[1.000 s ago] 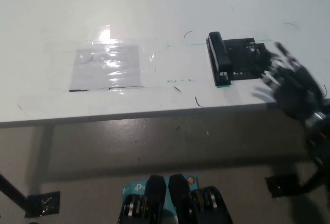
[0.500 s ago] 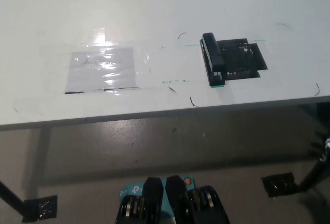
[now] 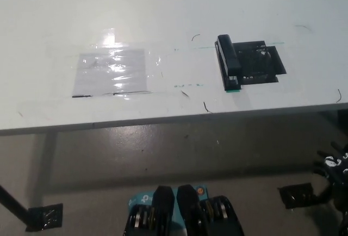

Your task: A stapler is kept infront of the robot on the black mark on the desk and the robot uses its right hand to lift the top of the stapler to open it

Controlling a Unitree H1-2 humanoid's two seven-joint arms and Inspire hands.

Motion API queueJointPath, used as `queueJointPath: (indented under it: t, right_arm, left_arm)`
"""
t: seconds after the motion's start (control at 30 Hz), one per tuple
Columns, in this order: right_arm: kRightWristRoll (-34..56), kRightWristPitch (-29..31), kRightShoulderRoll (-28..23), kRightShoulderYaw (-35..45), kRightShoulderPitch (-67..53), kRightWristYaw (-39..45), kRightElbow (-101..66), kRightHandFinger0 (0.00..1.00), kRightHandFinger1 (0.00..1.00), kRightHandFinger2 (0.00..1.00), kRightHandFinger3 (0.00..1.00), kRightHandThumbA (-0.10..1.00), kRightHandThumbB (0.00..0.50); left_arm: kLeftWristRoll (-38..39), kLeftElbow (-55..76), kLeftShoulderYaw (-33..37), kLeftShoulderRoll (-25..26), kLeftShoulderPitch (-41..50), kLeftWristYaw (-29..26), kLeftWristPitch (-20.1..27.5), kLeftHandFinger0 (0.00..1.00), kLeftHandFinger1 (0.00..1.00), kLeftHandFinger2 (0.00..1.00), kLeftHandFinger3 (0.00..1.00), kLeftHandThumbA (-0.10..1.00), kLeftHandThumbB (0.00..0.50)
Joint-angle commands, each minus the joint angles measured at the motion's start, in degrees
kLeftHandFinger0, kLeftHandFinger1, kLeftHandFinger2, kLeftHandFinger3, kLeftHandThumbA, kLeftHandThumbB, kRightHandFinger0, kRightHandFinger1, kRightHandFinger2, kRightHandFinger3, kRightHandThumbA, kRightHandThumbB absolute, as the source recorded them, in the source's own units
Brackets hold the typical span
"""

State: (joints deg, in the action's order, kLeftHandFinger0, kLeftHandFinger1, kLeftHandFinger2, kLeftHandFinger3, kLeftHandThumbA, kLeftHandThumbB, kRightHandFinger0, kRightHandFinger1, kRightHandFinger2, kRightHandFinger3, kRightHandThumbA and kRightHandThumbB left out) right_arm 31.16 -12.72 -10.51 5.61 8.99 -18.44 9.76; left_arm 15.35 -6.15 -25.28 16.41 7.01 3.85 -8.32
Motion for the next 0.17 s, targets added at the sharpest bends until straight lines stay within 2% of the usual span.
queueJointPath:
  t: [0.0,0.07,0.13]
  right_arm:
    - [-4.9,3.9,0.1,1.2,1.7,2.4,-0.4,0.35,0.38,0.47,0.78,0.23,0.077]
    - [-5.4,3.7,0.4,1.4,1.8,3.1,-0.3,0.36,0.4,0.51,0.81,0.21,0.042]
    - [-5.5,3.7,0.5,1.6,1.7,3.4,-0.4,0.38,0.42,0.53,0.83,0.21,0.045]
  left_arm:
    - [0.4,0.8,-0.3,2.1,-0.5,0.4,1.2,0.55,0.63,0.76,0.88,0.39,0.131]
    - [0.4,1.0,-0.4,2.2,-0.6,0.2,1.0,0.57,0.63,0.76,0.87,0.39,0.147]
    - [0.4,1.0,-0.4,2.2,-0.5,0.3,0.9,0.58,0.64,0.75,0.87,0.39,0.139]
